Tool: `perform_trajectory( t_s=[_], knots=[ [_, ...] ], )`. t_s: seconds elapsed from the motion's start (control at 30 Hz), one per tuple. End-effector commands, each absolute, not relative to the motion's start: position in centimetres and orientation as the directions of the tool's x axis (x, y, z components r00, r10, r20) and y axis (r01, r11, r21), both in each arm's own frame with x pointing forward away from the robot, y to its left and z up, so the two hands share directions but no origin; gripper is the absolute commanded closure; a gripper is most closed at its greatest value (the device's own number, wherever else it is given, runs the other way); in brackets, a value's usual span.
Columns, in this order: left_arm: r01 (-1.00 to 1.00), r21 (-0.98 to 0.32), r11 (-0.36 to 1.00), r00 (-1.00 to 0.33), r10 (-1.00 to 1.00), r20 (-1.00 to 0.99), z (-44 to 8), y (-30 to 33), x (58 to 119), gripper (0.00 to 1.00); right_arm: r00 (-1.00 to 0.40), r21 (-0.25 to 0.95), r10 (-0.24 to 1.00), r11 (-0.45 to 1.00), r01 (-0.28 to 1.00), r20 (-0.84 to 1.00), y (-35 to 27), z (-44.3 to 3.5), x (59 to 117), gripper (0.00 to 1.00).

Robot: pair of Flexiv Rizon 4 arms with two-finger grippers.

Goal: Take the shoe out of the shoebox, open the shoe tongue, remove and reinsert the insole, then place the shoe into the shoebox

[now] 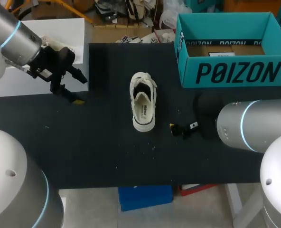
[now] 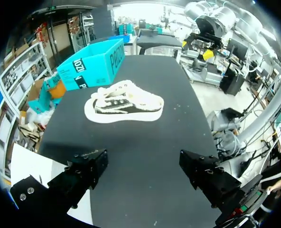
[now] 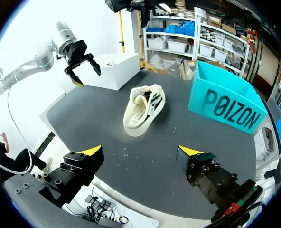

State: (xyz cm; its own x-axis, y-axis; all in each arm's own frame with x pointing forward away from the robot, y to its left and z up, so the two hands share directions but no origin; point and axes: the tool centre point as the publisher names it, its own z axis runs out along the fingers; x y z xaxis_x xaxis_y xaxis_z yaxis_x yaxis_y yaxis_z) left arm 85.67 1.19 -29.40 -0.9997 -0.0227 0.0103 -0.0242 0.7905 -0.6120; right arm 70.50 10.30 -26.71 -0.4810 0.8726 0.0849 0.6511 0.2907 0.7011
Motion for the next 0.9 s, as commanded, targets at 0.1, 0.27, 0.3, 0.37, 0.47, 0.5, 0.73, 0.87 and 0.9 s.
perform_trajectory(
  t_s=[0.1,0.27,0.3,0.37,0.47,0.5,0.73,0.87,0.9],
  knots=[
    [-0.067,-0.64,0.765,-0.987,-0.145,-0.071,-29.4,3.0,84.2,0.0,-0.479,0.704,0.873,0.288,0.649,0.085,10.4,-26.9,70.5,0.0],
    [-0.067,-0.64,0.765,-0.987,-0.145,-0.071,-29.4,3.0,84.2,0.0,-0.61,0.462,0.777,0.604,0.65,-0.159,10.3,-24.9,72.3,0.0],
    [-0.067,-0.64,0.765,-0.987,-0.145,-0.071,-29.4,3.0,84.2,0.0,-0.663,0.34,0.694,0.717,0.608,-0.279,10.9,-24.1,73.2,0.0],
    [-0.067,-0.64,0.765,-0.987,-0.145,-0.071,-29.4,3.0,84.2,0.0,-0.771,0.032,0.415,0.888,0.458,-0.483,13.1,-22.7,75.2,0.0],
    [-0.067,-0.64,0.765,-0.987,-0.145,-0.071,-29.4,3.0,84.2,0.0,-0.8,-0.124,0.246,0.921,0.368,-0.548,14.3,-22.5,76.0,0.0],
    [-0.067,-0.64,0.765,-0.987,-0.145,-0.071,-29.4,3.0,84.2,0.0,-0.8,-0.124,0.246,0.921,0.368,-0.548,14.3,-22.5,76.0,0.0],
    [-0.067,-0.64,0.765,-0.987,-0.145,-0.071,-29.4,3.0,84.2,0.0,-0.8,-0.124,0.246,0.921,0.368,-0.548,14.3,-22.5,76.0,0.0],
    [-0.067,-0.64,0.765,-0.987,-0.145,-0.071,-29.4,3.0,84.2,0.0,-0.8,-0.124,0.246,0.921,0.368,-0.548,14.3,-22.5,76.0,0.0],
    [-0.067,-0.64,0.765,-0.987,-0.145,-0.071,-29.4,3.0,84.2,0.0,-0.804,-0.053,0.323,0.915,0.4,-0.499,14.2,-22.9,76.3,0.0]
  ],
)
